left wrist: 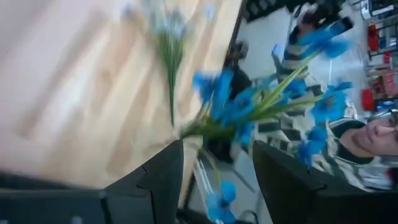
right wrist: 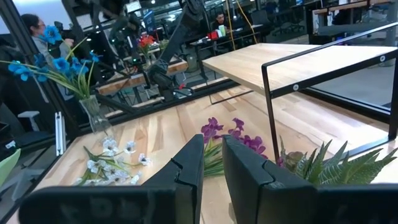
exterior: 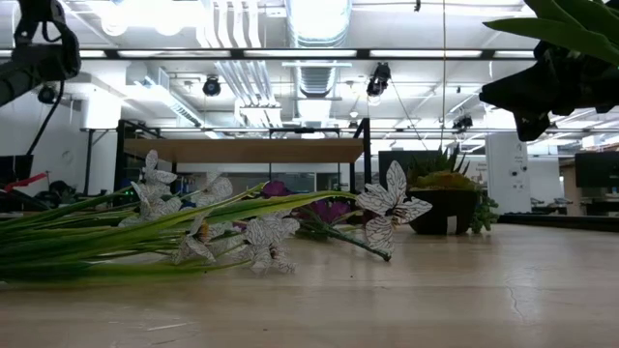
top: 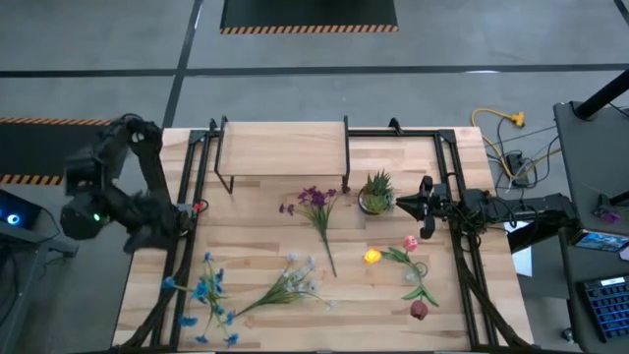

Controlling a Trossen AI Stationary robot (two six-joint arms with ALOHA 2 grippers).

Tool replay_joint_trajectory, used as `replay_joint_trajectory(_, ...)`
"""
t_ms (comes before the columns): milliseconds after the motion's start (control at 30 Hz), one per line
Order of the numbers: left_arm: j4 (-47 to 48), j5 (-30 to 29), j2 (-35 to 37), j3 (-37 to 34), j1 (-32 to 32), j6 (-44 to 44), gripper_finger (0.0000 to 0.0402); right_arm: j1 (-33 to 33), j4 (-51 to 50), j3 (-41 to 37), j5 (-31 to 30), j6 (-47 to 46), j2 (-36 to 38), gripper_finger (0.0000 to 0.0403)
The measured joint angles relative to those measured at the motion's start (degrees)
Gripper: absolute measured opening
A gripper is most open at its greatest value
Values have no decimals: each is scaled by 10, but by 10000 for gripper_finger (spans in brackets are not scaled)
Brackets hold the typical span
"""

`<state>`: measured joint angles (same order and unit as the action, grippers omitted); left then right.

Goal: Pick and place flowers into a vace then onto a shelf
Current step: Put the violet flowers into the left transparent vase

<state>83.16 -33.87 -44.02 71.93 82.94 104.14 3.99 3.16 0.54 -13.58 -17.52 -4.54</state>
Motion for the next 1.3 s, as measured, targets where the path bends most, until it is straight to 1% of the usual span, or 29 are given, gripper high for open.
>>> replay_joint_trajectory(67, 54, -39, -28, 54, 0, -37, 175, 0, 0, 0, 0, 1, 0, 52)
replay_joint_trajectory(100, 73, -72, -42, 77, 0, -59, 175, 0, 0, 0, 0, 3, 0, 52)
replay_joint_trajectory(133, 68, -116, -51, 93, -1, -98, 175, 0, 0, 0, 0, 4, 0, 52)
replay_joint_trajectory(267, 28, -327, -75, 141, -2, -329, 175, 0, -1, 0, 0, 6, 0, 52)
replay_joint_trajectory(333, 28, -398, -86, 163, -2, -389, 175, 0, -3, 0, 0, 6, -1, 52)
replay_joint_trajectory(500, 30, -500, -102, 187, -12, -460, 175, 0, -7, 0, 1, 12, -2, 52)
replay_joint_trajectory(567, 28, -521, -106, 181, -18, -465, 175, 0, -7, 0, 1, 13, -2, 52)
replay_joint_trajectory(733, 22, -522, -123, 140, -39, -465, 175, 0, -7, 0, 1, 26, -2, 52)
replay_joint_trajectory(833, -12, -518, -136, 114, -60, -462, 175, 0, -7, 0, 1, 32, -2, 52)
replay_joint_trajectory(967, -71, -475, -163, 102, -82, -494, 175, 0, -7, 0, 1, 43, -2, 52)
replay_joint_trajectory(1067, -132, -447, -190, 106, -106, -543, 175, 0, -7, 0, 0, 43, -2, 52)
replay_joint_trajectory(1133, -190, -408, -209, 109, -128, -601, 175, 0, -7, 0, 0, 43, -2, 52)
replay_joint_trajectory(1200, -288, -363, -226, 115, -162, -696, 175, 0, -7, 0, 0, 43, -2, 52)
replay_joint_trajectory(1233, -344, -323, -235, 116, -183, -761, 175, 0, -7, 0, 0, 43, -2, 52)
replay_joint_trajectory(1300, -457, -224, -254, 116, -225, -893, 175, 0, -7, 0, 0, 43, -2, 52)
